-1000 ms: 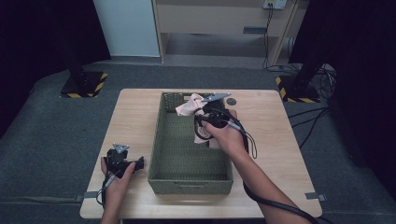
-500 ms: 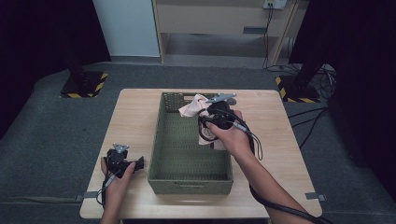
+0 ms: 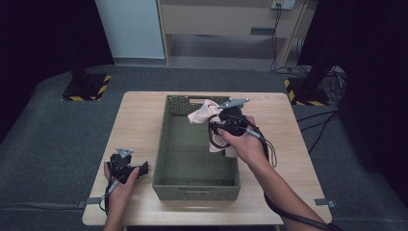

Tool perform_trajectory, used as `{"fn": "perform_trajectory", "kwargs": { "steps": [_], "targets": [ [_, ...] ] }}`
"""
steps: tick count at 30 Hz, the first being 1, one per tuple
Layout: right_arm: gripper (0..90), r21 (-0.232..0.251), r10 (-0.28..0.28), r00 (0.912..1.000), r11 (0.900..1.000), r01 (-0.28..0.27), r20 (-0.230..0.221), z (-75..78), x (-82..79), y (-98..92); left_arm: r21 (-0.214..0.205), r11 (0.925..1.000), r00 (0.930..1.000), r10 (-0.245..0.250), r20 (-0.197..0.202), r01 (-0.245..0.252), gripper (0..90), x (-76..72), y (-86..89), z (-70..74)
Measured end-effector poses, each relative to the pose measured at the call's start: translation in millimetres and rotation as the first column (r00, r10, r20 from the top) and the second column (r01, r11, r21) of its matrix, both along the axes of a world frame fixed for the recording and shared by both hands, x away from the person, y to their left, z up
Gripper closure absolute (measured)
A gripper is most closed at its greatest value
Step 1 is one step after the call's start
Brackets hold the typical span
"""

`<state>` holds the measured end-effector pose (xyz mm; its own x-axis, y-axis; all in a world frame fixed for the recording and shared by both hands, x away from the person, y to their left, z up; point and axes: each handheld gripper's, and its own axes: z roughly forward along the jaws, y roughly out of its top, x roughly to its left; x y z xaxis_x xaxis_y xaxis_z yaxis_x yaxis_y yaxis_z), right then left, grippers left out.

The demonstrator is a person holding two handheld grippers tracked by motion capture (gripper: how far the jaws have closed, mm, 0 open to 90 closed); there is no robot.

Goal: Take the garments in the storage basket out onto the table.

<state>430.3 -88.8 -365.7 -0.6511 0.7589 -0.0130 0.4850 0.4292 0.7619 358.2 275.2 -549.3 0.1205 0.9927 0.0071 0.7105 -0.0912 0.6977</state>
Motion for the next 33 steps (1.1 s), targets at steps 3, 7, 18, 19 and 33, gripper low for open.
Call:
{"fn": "perform_trajectory", "kwargs": {
  "steps": [3,7,18,19,33],
  "targets": [
    [60.1,0.003,0.003,1.0000,1.0000,-0.003,-0.002,1.2,-3.2,-4.9,0.000,1.0000,1.0000,0.000,0.000,0.000,0.0,0.0,0.0,0.0],
    [60.1,0.007,0.009,1.0000,0.9999,-0.009,-0.002,2.3,-6.5,-11.9,0.000,1.0000,1.0000,0.000,0.000,0.000,0.0,0.0,0.0,0.0],
    [60.0,0.021,0.002,1.0000,0.9998,-0.002,0.001,2.9,-12.8,-35.7,0.000,1.0000,1.0000,0.000,0.000,0.000,0.0,0.0,0.0,0.0],
    [59.9,0.021,-0.001,1.0000,0.9998,0.001,0.000,3.0,-12.8,-38.1,0.000,1.0000,1.0000,0.000,0.000,0.000,0.0,0.0,0.0,0.0],
    [59.9,0.036,-0.046,0.9989,0.9983,0.046,0.010,6.2,-10.6,-70.9,0.000,1.0000,1.0000,0.000,0.000,0.000,0.0,0.0,0.0,0.0]
  ]
}}
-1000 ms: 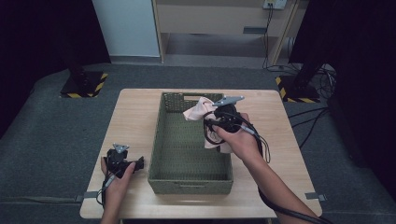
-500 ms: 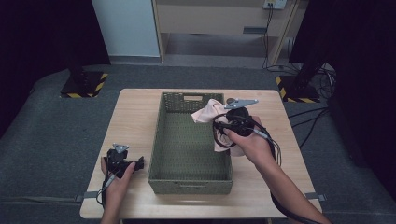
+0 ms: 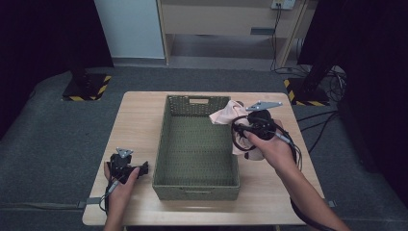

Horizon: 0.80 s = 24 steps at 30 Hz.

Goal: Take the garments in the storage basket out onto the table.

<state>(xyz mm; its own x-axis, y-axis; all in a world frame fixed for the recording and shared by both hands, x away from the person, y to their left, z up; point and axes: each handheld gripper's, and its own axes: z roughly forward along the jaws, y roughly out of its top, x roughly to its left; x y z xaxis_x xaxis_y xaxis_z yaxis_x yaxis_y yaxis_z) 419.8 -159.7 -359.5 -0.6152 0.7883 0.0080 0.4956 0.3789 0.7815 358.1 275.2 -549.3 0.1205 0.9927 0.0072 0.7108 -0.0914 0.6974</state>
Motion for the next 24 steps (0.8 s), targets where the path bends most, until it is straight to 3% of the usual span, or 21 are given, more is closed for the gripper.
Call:
{"fn": "perform_trajectory", "kwargs": {
  "steps": [15,24],
  "targets": [
    [59.8,0.003,-0.060,0.9978,0.9982,0.061,-0.027,-18.0,4.2,-32.9,0.000,1.0000,1.0000,0.000,0.000,0.000,0.0,0.0,0.0,0.0],
    [59.8,0.002,-0.078,0.9963,0.9969,0.078,-0.035,-22.8,7.2,-42.8,0.000,1.0000,1.0000,0.000,0.000,0.000,0.0,0.0,0.0,0.0]
  ]
}}
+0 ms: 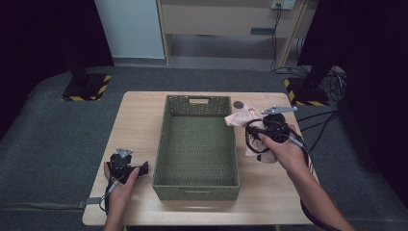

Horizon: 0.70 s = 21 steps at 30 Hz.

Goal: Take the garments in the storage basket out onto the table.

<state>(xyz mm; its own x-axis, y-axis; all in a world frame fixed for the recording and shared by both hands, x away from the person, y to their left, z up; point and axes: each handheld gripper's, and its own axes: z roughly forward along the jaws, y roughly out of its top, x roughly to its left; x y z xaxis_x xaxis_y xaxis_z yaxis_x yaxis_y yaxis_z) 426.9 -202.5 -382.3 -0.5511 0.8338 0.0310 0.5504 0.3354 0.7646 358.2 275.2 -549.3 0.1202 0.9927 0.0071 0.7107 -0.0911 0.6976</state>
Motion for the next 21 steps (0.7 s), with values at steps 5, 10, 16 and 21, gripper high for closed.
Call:
{"fn": "perform_trajectory", "kwargs": {
  "steps": [5,10,16,21],
  "targets": [
    [59.8,0.005,-0.016,0.9998,0.9999,0.016,-0.009,-4.6,3.3,-5.8,0.000,1.0000,1.0000,0.000,0.000,0.000,0.0,0.0,0.0,0.0],
    [59.8,0.003,-0.022,0.9997,0.9998,0.022,-0.013,-7.4,4.1,-8.0,0.000,1.0000,1.0000,0.000,0.000,0.000,0.0,0.0,0.0,0.0],
    [59.7,0.005,-0.042,0.9989,0.9991,0.042,-0.020,-11.6,10.0,-15.3,0.000,1.0000,1.0000,0.000,0.000,0.000,0.0,0.0,0.0,0.0],
    [59.7,0.009,-0.057,0.9982,0.9983,0.057,-0.020,-15.7,18.2,-22.6,0.000,1.0000,1.0000,0.000,0.000,0.000,0.0,0.0,0.0,0.0]
  ]
}}
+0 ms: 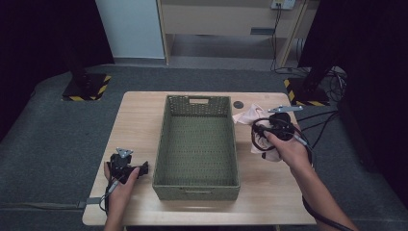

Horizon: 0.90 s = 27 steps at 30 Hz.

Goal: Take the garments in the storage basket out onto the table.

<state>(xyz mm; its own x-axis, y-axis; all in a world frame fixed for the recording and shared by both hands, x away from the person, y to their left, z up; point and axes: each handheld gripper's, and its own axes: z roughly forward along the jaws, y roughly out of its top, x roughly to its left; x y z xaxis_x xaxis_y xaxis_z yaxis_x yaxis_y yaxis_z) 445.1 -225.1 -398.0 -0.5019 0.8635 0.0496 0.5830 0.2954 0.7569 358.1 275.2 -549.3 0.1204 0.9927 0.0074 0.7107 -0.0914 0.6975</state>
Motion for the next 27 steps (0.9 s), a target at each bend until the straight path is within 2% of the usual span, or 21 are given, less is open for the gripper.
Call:
{"fn": "perform_trajectory", "kwargs": {
  "steps": [10,15,27],
  "targets": [
    [59.7,-0.002,-0.030,0.9995,0.9996,0.030,-0.012,-13.1,16.2,-6.9,0.000,1.0000,1.0000,0.000,0.000,0.000,0.0,0.0,0.0,0.0],
    [59.7,-0.011,-0.031,0.9993,0.9995,0.031,-0.022,-27.0,23.3,-7.6,0.000,1.0000,1.0000,0.000,0.000,0.000,0.0,0.0,0.0,0.0],
    [59.5,-0.008,-0.077,0.9952,0.9971,0.076,-0.060,-57.6,37.0,-15.7,0.000,1.0000,1.0000,0.000,0.000,0.000,0.0,0.0,0.0,0.0]
  ]
}}
